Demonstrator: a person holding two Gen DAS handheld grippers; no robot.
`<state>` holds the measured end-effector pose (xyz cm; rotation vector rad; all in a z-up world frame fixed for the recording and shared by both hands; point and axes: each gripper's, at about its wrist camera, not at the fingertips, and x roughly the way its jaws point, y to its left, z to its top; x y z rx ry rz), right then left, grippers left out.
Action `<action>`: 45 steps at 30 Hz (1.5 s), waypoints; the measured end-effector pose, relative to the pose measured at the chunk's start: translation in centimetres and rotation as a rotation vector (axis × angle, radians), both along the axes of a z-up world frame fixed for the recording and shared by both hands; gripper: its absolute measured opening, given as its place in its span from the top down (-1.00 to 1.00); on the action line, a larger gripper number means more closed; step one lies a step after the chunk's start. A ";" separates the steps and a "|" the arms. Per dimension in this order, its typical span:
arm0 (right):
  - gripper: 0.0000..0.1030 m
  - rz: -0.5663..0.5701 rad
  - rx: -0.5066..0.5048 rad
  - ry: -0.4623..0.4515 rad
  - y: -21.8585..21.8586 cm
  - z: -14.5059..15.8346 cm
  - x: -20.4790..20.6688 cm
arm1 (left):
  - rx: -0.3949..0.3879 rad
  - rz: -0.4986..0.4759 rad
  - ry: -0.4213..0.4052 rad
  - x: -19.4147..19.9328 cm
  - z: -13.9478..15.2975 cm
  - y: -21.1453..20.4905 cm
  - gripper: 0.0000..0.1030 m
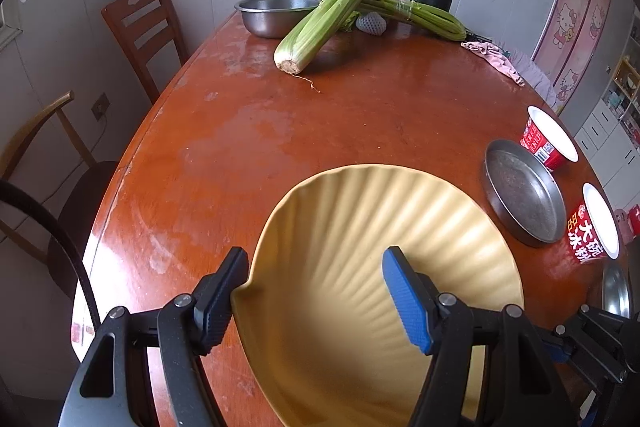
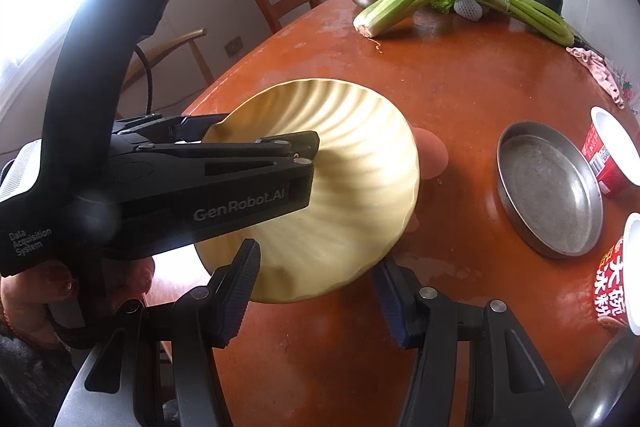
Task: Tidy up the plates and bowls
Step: 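Lower the yellow plate onto the orange plate with the left tool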
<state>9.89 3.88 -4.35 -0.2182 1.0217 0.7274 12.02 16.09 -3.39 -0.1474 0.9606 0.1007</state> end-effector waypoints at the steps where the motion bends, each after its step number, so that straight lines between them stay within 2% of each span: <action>1: -0.15 -0.002 0.001 0.005 0.1 -0.1 0.1 | 0.001 -0.002 0.000 0.3 -0.1 0.0 -0.34; 7: -0.15 -0.010 0.001 0.027 0.4 -0.5 0.8 | 0.023 -0.011 -0.003 1.3 -0.2 0.0 -0.34; 14: -0.15 -0.028 0.016 0.046 0.3 -0.6 1.4 | 0.013 -0.024 0.009 2.7 -0.7 0.2 -0.35; 19: -0.15 -0.014 0.017 0.044 0.3 -0.5 1.3 | 0.055 -0.021 0.020 3.5 -1.1 -0.1 -0.35; 27: -0.15 -0.004 0.040 0.055 0.2 -0.2 1.5 | 0.067 -0.025 0.013 4.1 -1.3 -0.1 -0.35; 40: -0.15 0.014 0.059 0.060 -0.4 0.2 0.9 | 0.052 0.031 -0.032 2.9 0.4 2.1 -0.35; 45: -0.16 0.031 0.055 0.061 -0.2 0.1 0.6 | 0.046 0.056 -0.013 1.6 0.0 2.9 -0.35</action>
